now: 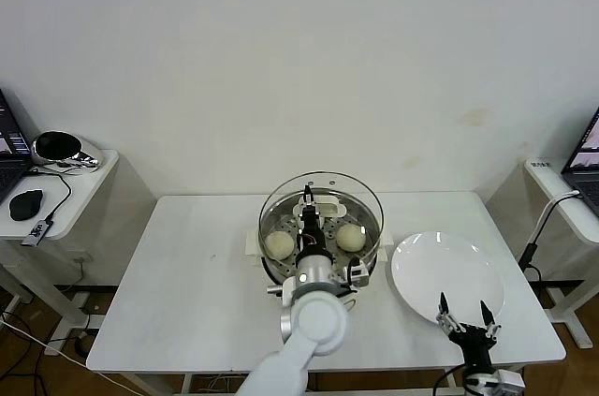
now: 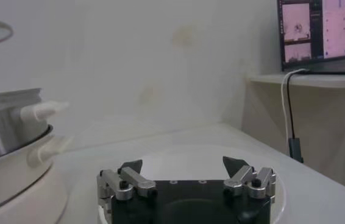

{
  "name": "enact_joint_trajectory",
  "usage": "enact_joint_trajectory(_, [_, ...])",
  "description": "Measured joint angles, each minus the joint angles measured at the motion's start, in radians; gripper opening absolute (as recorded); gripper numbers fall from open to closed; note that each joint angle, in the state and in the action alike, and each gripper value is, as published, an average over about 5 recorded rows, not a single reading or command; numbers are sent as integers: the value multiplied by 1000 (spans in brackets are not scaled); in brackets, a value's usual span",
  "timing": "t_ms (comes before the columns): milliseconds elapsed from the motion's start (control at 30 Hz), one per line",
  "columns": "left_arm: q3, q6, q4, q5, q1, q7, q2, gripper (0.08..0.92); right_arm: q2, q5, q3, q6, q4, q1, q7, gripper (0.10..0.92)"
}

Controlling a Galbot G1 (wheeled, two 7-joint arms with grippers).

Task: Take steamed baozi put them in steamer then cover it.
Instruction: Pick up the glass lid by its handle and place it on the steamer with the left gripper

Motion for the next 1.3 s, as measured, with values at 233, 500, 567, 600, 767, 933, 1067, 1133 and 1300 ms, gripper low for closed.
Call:
enact_joint_trajectory(233, [12,0,38,8,-5,10,-2,140,1,-3,-2,1,-2,1,0,823])
enact_joint_trajectory(500, [4,0,64,21,-3,26,-3,140,1,-4,0,3,-2,-1,1,823])
enact_joint_trajectory(567, [2,0,72,22,-4,27,-3,140,2,-4,-1,3,-2,0,1,823])
enact_joint_trajectory(600, [1,0,75,22,-5,27,-3,140,2,-4,-1,3,-2,0,1,823])
enact_joint_trajectory(767, [-4,0,91,21,-6,29,-3,140,2,-5,-1,3,-2,-1,0,823])
enact_joint_trajectory(933, [-6,0,98,16,-7,31,-3,140,1,-6,-1,5,-2,-1,0,823])
enact_joint_trajectory(1067, [-3,0,106,12,-6,26,-3,140,4,-6,-1,6,-2,-1,0,823])
enact_joint_trajectory(1133, [-3,0,111,10,-6,21,-3,140,4,-6,-2,7,-1,-1,-1,823])
enact_joint_trajectory(1300, [-7,0,121,5,-9,8,-3,140,4,-8,-2,9,-1,-3,-1,823])
